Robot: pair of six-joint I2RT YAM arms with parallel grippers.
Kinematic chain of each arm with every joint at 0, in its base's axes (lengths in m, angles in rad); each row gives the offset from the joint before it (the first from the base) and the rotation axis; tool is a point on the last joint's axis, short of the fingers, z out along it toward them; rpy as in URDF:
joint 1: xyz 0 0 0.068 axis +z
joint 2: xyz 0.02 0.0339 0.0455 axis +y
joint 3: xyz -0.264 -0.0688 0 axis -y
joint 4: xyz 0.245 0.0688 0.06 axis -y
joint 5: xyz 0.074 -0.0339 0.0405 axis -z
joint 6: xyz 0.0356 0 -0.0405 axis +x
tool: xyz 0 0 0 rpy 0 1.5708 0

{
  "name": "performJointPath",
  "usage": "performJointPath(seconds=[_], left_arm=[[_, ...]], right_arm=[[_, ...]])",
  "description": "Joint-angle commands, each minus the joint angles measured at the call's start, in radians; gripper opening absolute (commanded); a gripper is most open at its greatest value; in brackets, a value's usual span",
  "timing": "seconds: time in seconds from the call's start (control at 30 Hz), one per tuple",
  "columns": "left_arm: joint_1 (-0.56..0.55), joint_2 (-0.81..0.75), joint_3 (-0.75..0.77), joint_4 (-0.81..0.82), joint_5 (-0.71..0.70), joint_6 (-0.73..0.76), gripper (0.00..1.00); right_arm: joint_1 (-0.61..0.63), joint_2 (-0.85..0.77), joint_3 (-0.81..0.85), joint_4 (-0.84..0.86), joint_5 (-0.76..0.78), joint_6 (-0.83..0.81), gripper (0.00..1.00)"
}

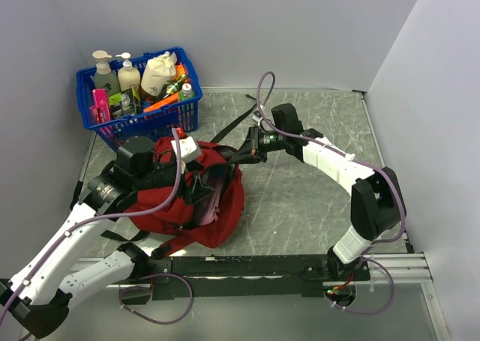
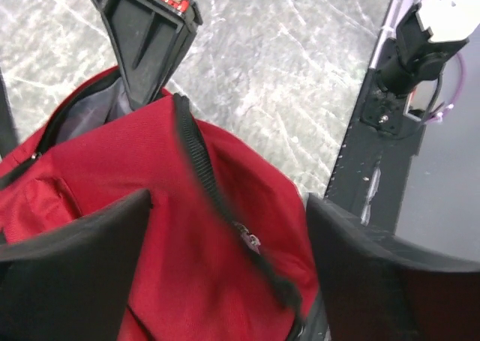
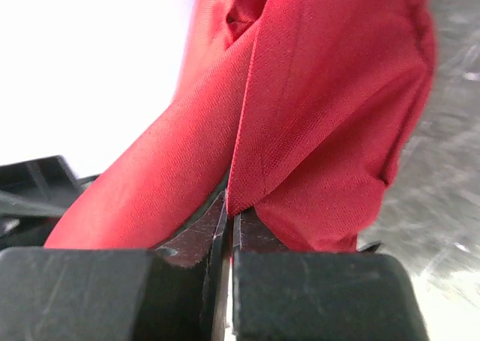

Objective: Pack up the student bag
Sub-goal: Adjust the student bag at the center of the board.

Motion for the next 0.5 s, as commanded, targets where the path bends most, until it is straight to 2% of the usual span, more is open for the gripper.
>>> performJointPath(seconds=[0.0,0.07,0.13,0.17,0.23,0.3,0.33,0.37,0.47], left_arm=[[-0.005,-0.010,0.033,-0.002,0.058,0.007,0.97],[-0.005,-0.023,0.018,-0.007,0.059,0.010,0.96],[0.001,-0.030,0.013,-0.017,0.058,0.025,0.96],[0.002,-0.035,0.013,-0.039,0.056,0.038,0.96],[0.010,-0.049,0.013,-0.062,0.044,0.078,0.96],[0.010,-0.066,0.008,-0.094,0.011,0.114,0.96],[0.015,-0.073,0.005,-0.097,-0.008,0.118,0.96],[0.018,-0.087,-0.001,-0.094,-0.038,0.121,0.96],[0.039,-0.110,-0.019,-0.100,-0.048,0.142,0.96]], right_arm=[[-0.010,-0.048,0.082,-0.212,0.126,-0.174,0.02],[-0.033,-0.073,0.021,-0.246,0.223,-0.184,0.04],[-0.064,-0.100,-0.106,-0.149,0.186,-0.138,0.06],[-0.079,-0.122,-0.143,-0.094,0.166,-0.121,0.13],[-0.090,-0.133,-0.144,-0.136,0.192,-0.153,0.42],[-0.090,-0.165,-0.133,-0.181,0.278,-0.208,0.49],[-0.092,-0.188,-0.124,-0.218,0.322,-0.220,0.63],[-0.090,-0.234,-0.113,-0.241,0.414,-0.248,0.71],[-0.092,-0.315,-0.052,-0.333,0.575,-0.300,0.79]])
